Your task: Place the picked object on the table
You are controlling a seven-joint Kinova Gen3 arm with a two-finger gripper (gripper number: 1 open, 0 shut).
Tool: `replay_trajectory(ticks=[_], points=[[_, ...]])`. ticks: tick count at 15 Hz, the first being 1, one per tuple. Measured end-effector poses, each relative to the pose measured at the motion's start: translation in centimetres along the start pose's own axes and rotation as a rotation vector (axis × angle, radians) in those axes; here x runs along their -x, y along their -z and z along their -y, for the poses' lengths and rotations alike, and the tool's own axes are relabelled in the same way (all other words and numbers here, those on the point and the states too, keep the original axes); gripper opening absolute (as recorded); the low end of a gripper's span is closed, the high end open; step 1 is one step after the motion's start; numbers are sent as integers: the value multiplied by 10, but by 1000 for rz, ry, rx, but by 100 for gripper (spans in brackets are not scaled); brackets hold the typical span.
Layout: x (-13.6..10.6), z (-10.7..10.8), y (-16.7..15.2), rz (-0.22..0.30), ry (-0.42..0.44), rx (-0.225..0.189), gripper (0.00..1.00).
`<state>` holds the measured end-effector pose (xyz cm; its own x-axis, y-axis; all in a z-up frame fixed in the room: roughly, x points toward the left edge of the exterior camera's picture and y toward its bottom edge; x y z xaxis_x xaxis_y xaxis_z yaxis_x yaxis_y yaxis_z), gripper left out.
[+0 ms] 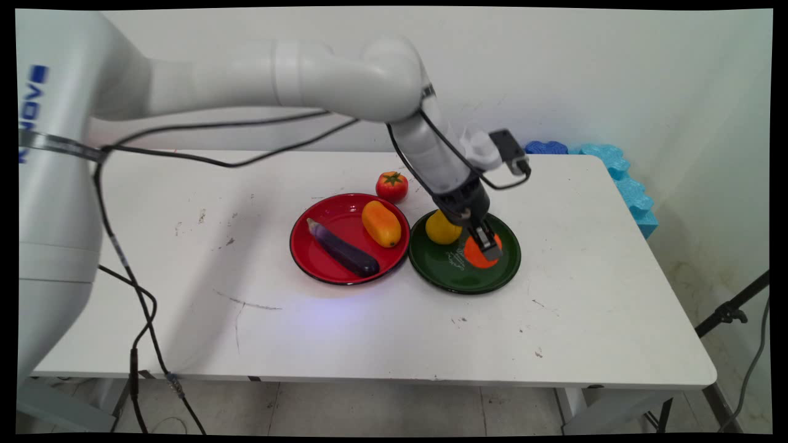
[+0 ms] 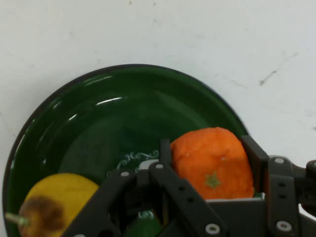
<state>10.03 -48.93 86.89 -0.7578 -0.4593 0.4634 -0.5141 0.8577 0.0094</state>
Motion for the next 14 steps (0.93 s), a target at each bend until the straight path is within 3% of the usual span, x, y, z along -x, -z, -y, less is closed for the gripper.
replay_trajectory(ticks=[3, 8, 14], points=[[9, -13, 44, -26, -14, 5, 0], [50, -28, 99, -33, -57, 16, 0], [110, -36, 103, 4, -102, 19, 0]])
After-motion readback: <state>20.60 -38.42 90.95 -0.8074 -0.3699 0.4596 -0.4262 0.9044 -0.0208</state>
